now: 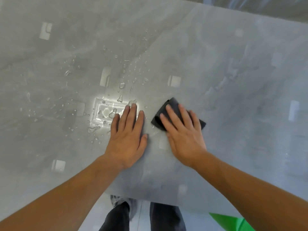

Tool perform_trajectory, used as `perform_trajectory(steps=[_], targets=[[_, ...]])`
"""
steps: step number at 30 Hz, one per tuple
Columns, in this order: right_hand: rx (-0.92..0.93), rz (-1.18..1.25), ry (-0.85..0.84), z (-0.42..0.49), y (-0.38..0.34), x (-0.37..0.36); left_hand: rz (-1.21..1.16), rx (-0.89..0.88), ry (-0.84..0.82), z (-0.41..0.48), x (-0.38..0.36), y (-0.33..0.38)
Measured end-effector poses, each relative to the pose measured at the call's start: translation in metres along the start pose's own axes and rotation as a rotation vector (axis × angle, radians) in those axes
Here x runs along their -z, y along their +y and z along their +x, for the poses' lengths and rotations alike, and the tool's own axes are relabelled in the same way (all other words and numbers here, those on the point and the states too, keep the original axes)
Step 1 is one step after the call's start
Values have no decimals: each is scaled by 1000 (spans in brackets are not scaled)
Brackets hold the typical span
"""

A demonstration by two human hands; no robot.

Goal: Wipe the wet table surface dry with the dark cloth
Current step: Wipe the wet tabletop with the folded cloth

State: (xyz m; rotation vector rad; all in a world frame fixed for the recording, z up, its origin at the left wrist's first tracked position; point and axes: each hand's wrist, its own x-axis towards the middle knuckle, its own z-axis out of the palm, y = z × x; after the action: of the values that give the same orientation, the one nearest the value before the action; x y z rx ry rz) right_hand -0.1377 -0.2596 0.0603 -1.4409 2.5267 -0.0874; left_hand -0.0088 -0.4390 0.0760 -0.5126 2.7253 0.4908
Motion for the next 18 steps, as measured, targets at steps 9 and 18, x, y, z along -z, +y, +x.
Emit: perform_trajectory(steps=[9, 18], targets=[[-445, 125, 115, 26, -7, 4, -128, -69, 53, -44, 10, -26], [-116, 69, 29, -46, -50, -17, -59, -186, -12, -99, -11, -56]])
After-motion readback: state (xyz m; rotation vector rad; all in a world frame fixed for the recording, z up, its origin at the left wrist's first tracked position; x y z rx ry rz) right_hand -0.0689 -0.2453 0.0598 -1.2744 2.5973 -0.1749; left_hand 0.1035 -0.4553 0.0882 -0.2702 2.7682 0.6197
